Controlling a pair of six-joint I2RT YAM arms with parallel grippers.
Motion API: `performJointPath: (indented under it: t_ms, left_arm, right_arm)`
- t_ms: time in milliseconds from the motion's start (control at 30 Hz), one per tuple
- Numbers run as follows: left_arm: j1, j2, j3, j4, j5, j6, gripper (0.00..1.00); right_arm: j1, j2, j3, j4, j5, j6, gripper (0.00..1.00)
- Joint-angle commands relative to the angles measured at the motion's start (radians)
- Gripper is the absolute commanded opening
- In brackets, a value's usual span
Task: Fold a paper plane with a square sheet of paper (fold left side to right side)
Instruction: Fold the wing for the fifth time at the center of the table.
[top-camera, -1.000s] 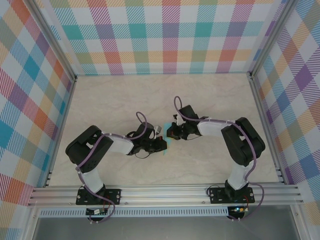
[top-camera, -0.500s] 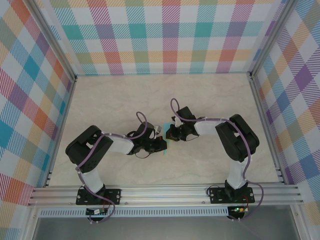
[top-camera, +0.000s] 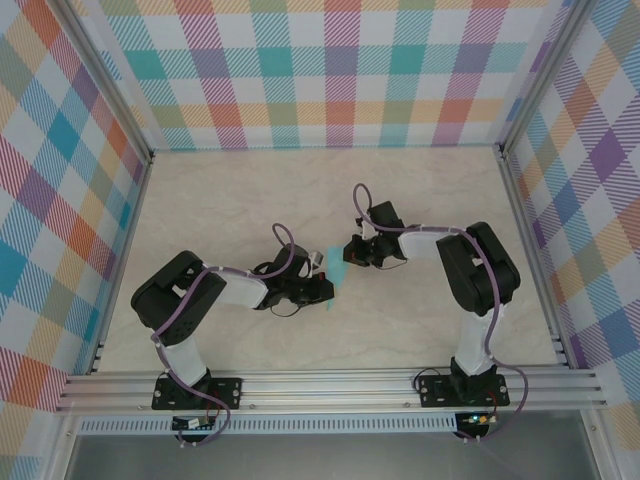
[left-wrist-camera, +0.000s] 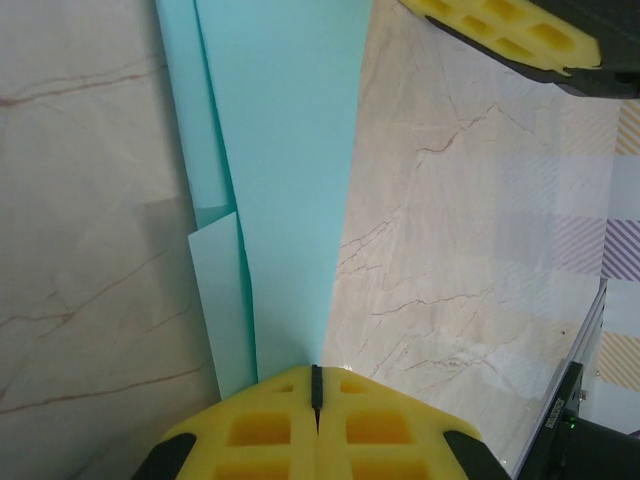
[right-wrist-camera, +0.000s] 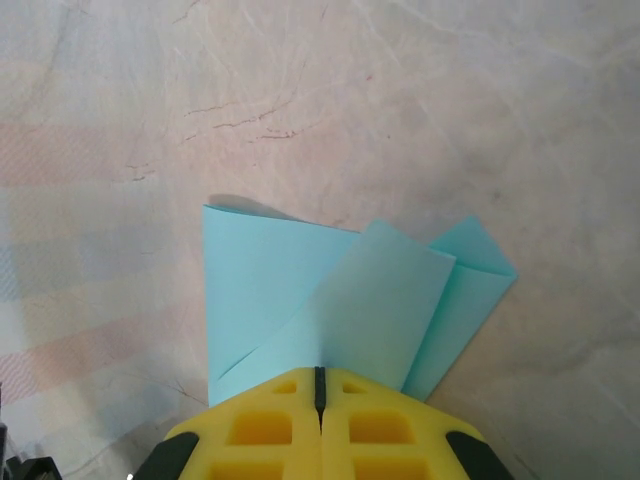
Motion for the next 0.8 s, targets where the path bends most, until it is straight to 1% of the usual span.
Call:
performJointPath:
  t_ms: [0,300,433,533,633,767]
  left_arm:
    - [-0.008,0.029,-0.046,-0.154,-0.049,-0.001,0.00]
    - [-0.009,0.013,-0.057,-0.154,-0.050,-0.003,0.00]
    - [-0.008,0.008,-0.059,-0.149,-0.050,-0.007,0.00]
    - [-0.009,-0.001,-0.059,-0.146,-0.052,-0.007,0.00]
    - [-0.009,-0.007,-0.054,-0.146,-0.050,-0.008,0.00]
    - [-0.009,-0.007,-0.044,-0.147,-0.046,-0.003,0.00]
  right_arm:
    - [-0.037,0.054,0.058,-0.002,0.067,-0.047,0.04]
    - [-0.112,0.080,0.127,-0.038,0.084,-0.062,0.05]
    - [-0.132,0.088,0.179,-0.084,0.082,-0.086,0.05]
    - [-0.133,0.015,0.163,-0.091,0.072,-0.085,0.05]
    - [-0.125,-0.080,0.109,-0.081,0.058,-0.073,0.06]
    - [-0.070,-0.149,0.031,-0.047,0.006,-0.037,0.06]
